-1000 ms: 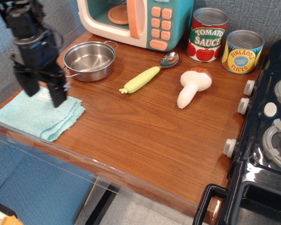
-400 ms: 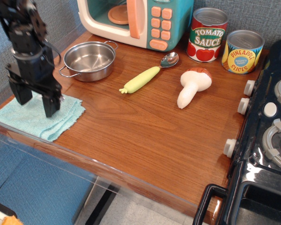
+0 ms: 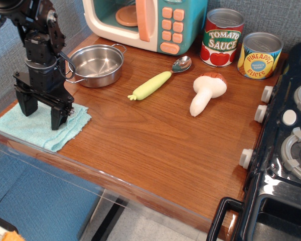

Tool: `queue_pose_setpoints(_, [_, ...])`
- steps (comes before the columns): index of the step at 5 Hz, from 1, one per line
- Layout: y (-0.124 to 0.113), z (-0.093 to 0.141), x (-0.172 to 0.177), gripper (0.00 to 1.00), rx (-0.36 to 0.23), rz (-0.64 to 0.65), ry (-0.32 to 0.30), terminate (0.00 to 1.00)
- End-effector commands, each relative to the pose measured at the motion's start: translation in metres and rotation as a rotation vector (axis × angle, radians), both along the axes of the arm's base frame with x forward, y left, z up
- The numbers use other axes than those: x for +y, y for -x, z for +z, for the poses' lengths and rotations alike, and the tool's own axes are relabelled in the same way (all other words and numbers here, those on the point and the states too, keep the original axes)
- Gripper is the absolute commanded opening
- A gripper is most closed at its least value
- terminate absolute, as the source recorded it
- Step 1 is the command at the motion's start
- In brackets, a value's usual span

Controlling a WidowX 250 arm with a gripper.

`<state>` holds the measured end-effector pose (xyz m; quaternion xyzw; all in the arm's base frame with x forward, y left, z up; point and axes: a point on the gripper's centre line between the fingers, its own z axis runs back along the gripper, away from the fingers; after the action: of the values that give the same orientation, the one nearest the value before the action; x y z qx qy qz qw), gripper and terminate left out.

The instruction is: Move the towel to the front right corner of the table

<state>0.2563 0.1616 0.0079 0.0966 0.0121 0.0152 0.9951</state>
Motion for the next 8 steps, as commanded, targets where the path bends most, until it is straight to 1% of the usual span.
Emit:
queue_pose_setpoints(1, [0.004,-0.018,-0.081,1.0,-0.012,-0.046,0.232,0.0])
queue_pose_setpoints(2, [0.002,-0.022,-0.131,1.0,-0.003,-0.118,0.331,0.0])
queue_pose_setpoints(3, [0.006,-0.02,-0.181,1.0,-0.002,-0.202,0.393,0.0])
queue_pose_setpoints(4, [0.014,-0.022,-0.229,1.0,-0.015,-0.262,0.387,0.0])
queue_pose_setpoints(5, [0.026,-0.017,-0.26,1.0,0.001,-0.288,0.359,0.0])
queue_pose_setpoints(6, [0.031,-0.022,-0.277,1.0,0.006,-0.28,0.334,0.0])
queue_pose_setpoints(7, [0.023,-0.011,-0.27,1.0,-0.025,-0.188,0.305,0.0])
queue_pose_setpoints(8, [0.012,0.017,-0.262,1.0,-0.08,-0.146,0.261,0.0])
